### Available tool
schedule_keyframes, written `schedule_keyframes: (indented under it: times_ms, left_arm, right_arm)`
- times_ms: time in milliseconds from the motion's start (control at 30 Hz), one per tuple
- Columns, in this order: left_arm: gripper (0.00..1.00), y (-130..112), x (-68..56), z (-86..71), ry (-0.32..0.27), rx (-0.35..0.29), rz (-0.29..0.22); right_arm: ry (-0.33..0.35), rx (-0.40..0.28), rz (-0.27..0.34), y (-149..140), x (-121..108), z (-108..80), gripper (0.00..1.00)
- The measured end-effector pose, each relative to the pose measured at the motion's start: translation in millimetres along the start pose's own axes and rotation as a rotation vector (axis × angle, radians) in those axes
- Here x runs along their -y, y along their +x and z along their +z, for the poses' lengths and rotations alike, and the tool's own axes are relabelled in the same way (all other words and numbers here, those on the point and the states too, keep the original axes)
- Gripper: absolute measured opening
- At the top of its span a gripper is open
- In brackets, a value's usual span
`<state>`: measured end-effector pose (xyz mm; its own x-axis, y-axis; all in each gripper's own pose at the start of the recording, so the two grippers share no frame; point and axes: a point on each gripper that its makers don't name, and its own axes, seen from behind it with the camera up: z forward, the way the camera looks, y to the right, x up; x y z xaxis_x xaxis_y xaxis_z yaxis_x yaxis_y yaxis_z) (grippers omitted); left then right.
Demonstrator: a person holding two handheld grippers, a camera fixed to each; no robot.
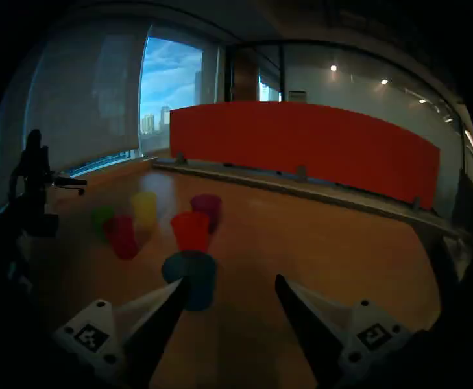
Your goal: Pour water
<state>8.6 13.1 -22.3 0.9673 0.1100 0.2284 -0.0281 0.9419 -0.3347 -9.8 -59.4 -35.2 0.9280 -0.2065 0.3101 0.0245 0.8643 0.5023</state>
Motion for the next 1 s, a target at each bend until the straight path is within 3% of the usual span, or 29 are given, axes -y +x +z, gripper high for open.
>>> schedule_keyframes:
  times_ms: [367, 667, 1000]
  left_arm:
    - [0.98, 30.1, -7.9, -3.8, 0.049, -0.106, -0.056]
    - [0.98, 41.0, -11.4, -2.6, 0.097, -0.154, -0.082]
    - [0.98, 63.7, -17.2, -3.9, 0.134, -0.221, -0.098]
  right_arm:
    - [-0.164, -0.137, 0.023, 38.1, -25.3, -10.1, 1.00]
    - [-0.349, -0.259, 0.068, 66.3, -53.7, -27.5, 1.00]
    - [-0.488, -0.344, 0.103, 77.5, -67.7, -40.7, 1.00]
